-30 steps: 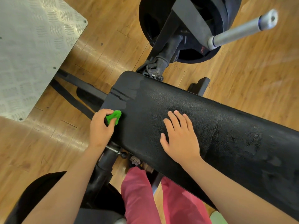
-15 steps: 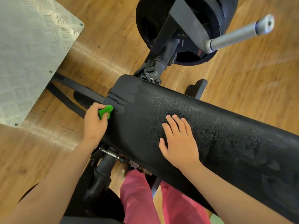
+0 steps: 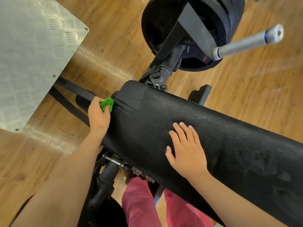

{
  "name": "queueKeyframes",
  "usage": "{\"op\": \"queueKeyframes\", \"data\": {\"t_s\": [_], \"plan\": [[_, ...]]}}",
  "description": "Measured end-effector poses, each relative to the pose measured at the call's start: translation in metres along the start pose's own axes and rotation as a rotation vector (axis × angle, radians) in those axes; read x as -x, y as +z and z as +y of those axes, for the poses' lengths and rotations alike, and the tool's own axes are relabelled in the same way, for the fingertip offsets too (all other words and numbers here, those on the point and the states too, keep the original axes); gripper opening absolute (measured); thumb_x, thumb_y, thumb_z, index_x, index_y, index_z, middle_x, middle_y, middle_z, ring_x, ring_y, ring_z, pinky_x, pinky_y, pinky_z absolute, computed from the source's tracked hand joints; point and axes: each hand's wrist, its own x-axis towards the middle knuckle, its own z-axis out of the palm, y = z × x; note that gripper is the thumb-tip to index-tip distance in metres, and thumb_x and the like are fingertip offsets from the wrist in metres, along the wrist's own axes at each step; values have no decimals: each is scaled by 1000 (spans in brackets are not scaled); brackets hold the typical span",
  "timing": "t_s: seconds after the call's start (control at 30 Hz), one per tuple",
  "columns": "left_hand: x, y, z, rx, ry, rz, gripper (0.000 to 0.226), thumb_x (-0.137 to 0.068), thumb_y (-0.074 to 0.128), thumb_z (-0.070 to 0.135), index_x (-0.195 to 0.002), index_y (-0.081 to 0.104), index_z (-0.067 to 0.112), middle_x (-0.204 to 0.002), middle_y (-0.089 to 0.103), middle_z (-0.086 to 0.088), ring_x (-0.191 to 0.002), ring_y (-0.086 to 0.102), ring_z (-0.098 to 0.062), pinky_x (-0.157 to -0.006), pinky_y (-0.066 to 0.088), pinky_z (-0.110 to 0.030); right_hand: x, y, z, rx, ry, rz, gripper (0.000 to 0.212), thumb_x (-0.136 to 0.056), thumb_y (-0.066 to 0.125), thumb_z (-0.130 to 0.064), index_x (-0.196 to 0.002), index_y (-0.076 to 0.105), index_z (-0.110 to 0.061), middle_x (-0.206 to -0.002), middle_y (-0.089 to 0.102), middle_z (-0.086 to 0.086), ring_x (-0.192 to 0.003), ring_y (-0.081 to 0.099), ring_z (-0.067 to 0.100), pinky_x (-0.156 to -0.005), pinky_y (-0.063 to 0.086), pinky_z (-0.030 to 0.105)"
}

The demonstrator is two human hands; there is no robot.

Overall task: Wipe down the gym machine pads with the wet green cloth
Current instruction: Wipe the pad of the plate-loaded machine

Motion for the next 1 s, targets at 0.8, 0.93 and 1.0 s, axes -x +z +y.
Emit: {"op": "queueKeyframes", "data": {"t_s": [0.8, 0.93, 1.0], "plan": [[-23, 12, 20, 189, -259, -3, 22, -94, 59, 20, -110, 52, 7, -101, 54, -3, -93, 50, -17, -76, 36, -27, -1, -1, -2, -7, 9, -25, 48, -84, 49, -35, -122, 61, -8, -140, 52, 13, -135, 41, 32, -116, 24, 47], [-14, 8, 31, 100, -74, -45, 15, -90, 63, 18, -100, 53, 13, -95, 57, 0, -85, 53, -16, -72, 38, -28, -2, 0, -1, -7, 5, -21, 48, -83, 49, -35, -121, 62, -8, -139, 53, 13, -135, 41, 32, -116, 24, 47], [2, 11, 42, 90, 90, -108, 15, -88, 66, 17, -95, 54, 18, -92, 59, 4, -81, 53, -12, -71, 37, -25, -2, 0, -1, -9, 5, -17, 48, -83, 50, -35, -121, 62, -8, -139, 53, 13, -135, 41, 32, -115, 24, 47]]}}
